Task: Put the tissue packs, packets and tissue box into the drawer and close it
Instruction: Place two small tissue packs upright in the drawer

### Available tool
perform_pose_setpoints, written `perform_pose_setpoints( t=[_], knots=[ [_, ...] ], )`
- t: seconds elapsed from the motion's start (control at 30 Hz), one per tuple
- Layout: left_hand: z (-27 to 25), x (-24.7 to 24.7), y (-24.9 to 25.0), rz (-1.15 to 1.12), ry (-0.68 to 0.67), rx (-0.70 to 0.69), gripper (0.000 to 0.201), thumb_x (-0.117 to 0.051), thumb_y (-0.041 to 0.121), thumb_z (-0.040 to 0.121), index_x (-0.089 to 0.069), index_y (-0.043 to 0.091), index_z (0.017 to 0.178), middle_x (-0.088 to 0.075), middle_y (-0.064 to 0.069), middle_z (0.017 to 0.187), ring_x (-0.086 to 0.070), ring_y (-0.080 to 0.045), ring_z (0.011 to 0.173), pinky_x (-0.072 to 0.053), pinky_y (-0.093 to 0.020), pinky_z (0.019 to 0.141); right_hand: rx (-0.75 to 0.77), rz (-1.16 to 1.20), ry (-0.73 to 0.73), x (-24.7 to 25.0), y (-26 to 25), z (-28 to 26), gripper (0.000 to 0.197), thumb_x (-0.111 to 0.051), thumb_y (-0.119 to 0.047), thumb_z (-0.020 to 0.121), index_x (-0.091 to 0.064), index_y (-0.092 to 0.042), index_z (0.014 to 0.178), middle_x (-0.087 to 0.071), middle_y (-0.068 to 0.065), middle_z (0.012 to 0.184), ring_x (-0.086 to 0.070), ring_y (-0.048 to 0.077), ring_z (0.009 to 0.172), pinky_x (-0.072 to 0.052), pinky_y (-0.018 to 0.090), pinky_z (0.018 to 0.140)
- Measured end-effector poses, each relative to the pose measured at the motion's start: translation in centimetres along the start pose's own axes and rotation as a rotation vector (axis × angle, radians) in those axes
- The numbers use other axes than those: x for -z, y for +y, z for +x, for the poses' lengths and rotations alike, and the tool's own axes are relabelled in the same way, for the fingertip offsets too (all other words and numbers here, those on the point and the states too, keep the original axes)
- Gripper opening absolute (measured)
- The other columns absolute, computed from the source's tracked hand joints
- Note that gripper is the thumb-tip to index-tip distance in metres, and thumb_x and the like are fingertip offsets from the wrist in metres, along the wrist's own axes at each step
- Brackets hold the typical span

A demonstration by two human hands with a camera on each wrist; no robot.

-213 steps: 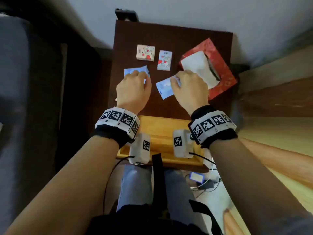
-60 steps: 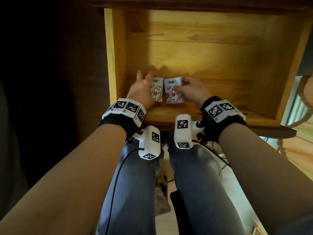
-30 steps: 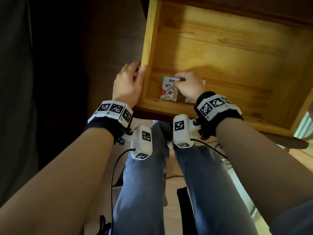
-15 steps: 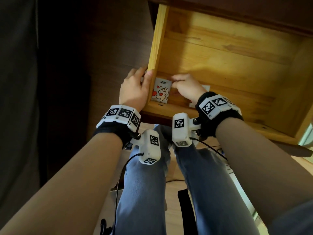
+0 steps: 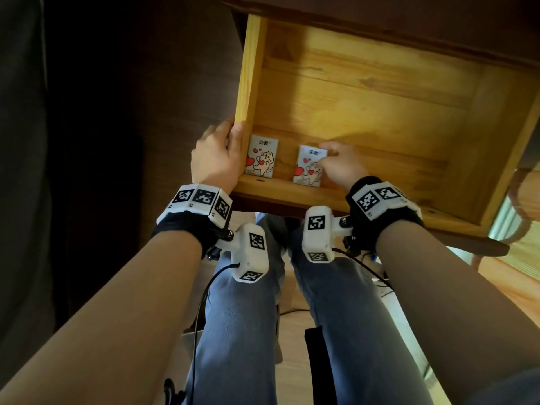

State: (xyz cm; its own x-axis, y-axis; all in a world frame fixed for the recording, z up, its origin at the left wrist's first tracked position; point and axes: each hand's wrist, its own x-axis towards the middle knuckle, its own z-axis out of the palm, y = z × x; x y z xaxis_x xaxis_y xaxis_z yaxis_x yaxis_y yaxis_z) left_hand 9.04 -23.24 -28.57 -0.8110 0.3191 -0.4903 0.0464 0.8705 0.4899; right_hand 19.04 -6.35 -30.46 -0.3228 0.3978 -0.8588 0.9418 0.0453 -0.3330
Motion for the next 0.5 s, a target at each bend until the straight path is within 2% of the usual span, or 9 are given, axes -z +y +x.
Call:
perform_pose_setpoints(
  t=[0.13,0.17,0.23,0.27,0.37,0.5],
  knots=[
    [0.0,0.0,0.0,-0.015,0.004,-0.015,0.041,-0.031,0.036,0.099,-0.055,0.011,0.121,-0.061,-0.019,0.109,-0.058,-0.035,0.100,-0.041,-0.038,0.082,0.043,0.064,-0.102,-1.3,-1.1,-0.1,0.047,-0.044,0.001,0.090,-0.046,-0.017,0.133,-0.050,0.010,0.139,-0.059,0.025,0.114,-0.055,0.029,0.083],
    [0.0,0.0,0.0,-0.020,0.003,-0.015,0.041,-0.032,0.036,0.099,-0.055,0.010,0.121,-0.061,-0.019,0.109,-0.058,-0.034,0.100,-0.041,-0.037,0.081,0.060,0.061,-0.119,-1.5,-1.3,0.0,0.048,-0.043,0.001,0.090,-0.045,-0.018,0.134,-0.049,0.010,0.141,-0.060,0.023,0.112,-0.055,0.027,0.080],
    [0.1,0.0,-0.1,-0.023,0.003,-0.010,0.041,-0.032,0.036,0.099,-0.055,0.011,0.122,-0.061,-0.018,0.109,-0.058,-0.034,0.100,-0.039,-0.034,0.080,0.083,0.030,-0.130,-1.8,-1.7,0.0,0.049,-0.042,0.002,0.091,-0.043,-0.017,0.136,-0.045,0.008,0.144,-0.057,0.016,0.106,-0.050,0.014,0.067],
    [0.1,0.0,-0.1,-0.022,0.003,-0.011,0.041,-0.032,0.037,0.099,-0.055,0.012,0.123,-0.061,-0.018,0.110,-0.058,-0.034,0.100,-0.038,-0.033,0.080,0.088,0.014,-0.130,-1.8,-1.8,0.1,0.050,-0.042,0.003,0.091,-0.042,-0.017,0.137,-0.043,0.008,0.145,-0.056,0.016,0.108,-0.048,0.013,0.064],
    [0.1,0.0,-0.2,-0.030,-0.001,-0.016,0.041,-0.032,0.037,0.099,-0.052,0.014,0.127,-0.061,-0.017,0.112,-0.058,-0.033,0.103,-0.041,-0.036,0.083,0.085,-0.029,-0.124,-2.0,-1.9,0.1,0.051,-0.042,0.003,0.091,-0.041,-0.018,0.138,-0.042,0.008,0.146,-0.055,0.024,0.119,-0.052,0.030,0.084],
    [0.2,0.4,0.0,-0.052,-0.031,0.021,0.041,-0.032,0.039,0.099,-0.050,0.018,0.129,-0.061,-0.015,0.115,-0.057,-0.030,0.107,-0.040,-0.036,0.087,0.060,-0.025,-0.174,-1.7,-2.0,-0.3,0.052,-0.041,-0.001,0.092,-0.035,-0.020,0.141,-0.039,0.009,0.147,-0.053,0.023,0.120,-0.049,0.025,0.081]
  ],
)
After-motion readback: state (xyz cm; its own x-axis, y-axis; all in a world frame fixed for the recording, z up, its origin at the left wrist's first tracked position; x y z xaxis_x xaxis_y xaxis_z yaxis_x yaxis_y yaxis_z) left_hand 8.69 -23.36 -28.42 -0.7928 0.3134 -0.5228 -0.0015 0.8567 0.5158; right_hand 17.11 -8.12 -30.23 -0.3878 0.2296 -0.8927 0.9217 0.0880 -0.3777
